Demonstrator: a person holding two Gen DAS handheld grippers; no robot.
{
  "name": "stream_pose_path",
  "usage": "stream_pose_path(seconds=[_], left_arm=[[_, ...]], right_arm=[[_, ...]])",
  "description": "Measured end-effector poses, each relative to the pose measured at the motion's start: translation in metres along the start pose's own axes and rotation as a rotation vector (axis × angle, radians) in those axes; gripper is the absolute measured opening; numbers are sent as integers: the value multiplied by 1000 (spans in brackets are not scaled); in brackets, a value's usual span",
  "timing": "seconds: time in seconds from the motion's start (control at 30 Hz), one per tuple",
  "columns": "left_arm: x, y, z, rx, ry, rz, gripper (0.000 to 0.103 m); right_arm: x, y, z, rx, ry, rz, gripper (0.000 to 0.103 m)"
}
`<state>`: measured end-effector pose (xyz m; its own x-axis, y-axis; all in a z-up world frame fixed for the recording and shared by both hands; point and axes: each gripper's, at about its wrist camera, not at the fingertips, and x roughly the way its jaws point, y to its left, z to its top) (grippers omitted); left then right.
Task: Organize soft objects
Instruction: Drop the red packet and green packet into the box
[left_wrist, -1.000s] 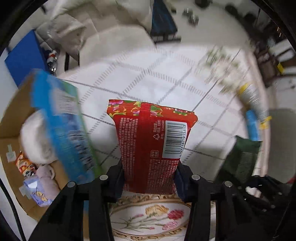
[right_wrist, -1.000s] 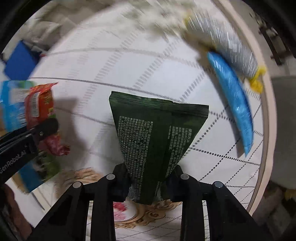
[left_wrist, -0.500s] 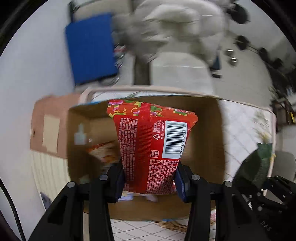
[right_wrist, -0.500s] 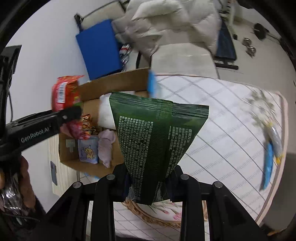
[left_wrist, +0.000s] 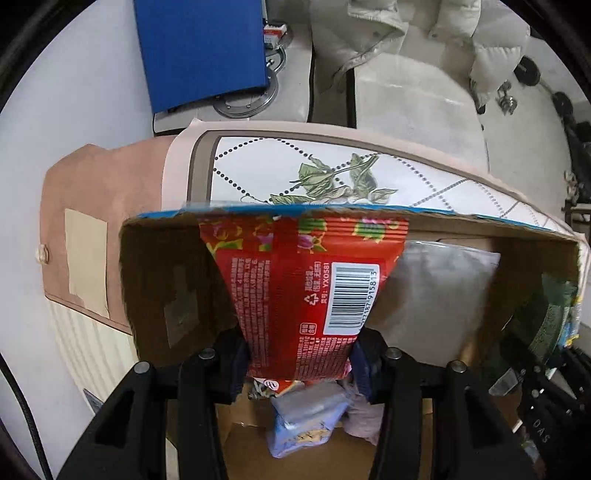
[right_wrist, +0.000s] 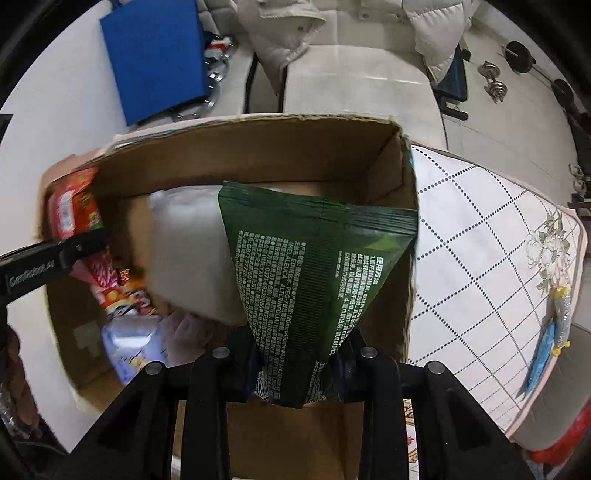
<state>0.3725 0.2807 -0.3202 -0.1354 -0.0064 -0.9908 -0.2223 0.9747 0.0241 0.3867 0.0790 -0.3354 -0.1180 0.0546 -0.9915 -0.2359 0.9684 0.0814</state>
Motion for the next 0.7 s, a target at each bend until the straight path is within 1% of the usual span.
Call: stream_pose_path(seconds=[0.03,0.07,0.1,0.13,0.17,0.27,0.33,0.37,0.4,0.47,0.5,0.53,0.57,0.7], left_arm=[[1,1,1,-10,2,-12,45],[1,2,1,-14,6,-18,46],[1,2,2,-18,10,-29,49],[0,3,2,-21,13,-42,51],[-1,3,3,-23,12,-52,56],[-7,-1,3,-4,-1,-53,57],[-12,-1,0,4,-14,-52,61],[-12,0,0,5,-21,-51,71],[-15,1,-1,3,-36,-52,81],[-18,4,-3,-6,-50,-52,92],[-20,6,-5,-13,-55,-55,94],[-23,8,-6,-22,-62,-59,95],[-24,10,-8,-27,-68,-64,100],[-33,15,-18,-43,-95,-65,101]], right_arm=[[2,2,3,1,10,-10,38],[2,4,4,0,17,-18,50],[1,6,5,-3,16,-18,71],[0,8,6,-8,14,-7,78],[-1,10,6,-9,11,-4,80],[-3,13,8,-6,19,1,80],[-5,12,7,-4,12,-6,81],[-7,12,5,-1,8,-7,86],[-8,12,4,0,5,2,92],[-11,11,2,3,-2,23,100],[-13,12,1,3,-9,29,103],[-15,13,-1,2,-12,30,103],[-16,14,-2,-1,-15,30,103],[-26,18,-12,-13,-32,28,103]])
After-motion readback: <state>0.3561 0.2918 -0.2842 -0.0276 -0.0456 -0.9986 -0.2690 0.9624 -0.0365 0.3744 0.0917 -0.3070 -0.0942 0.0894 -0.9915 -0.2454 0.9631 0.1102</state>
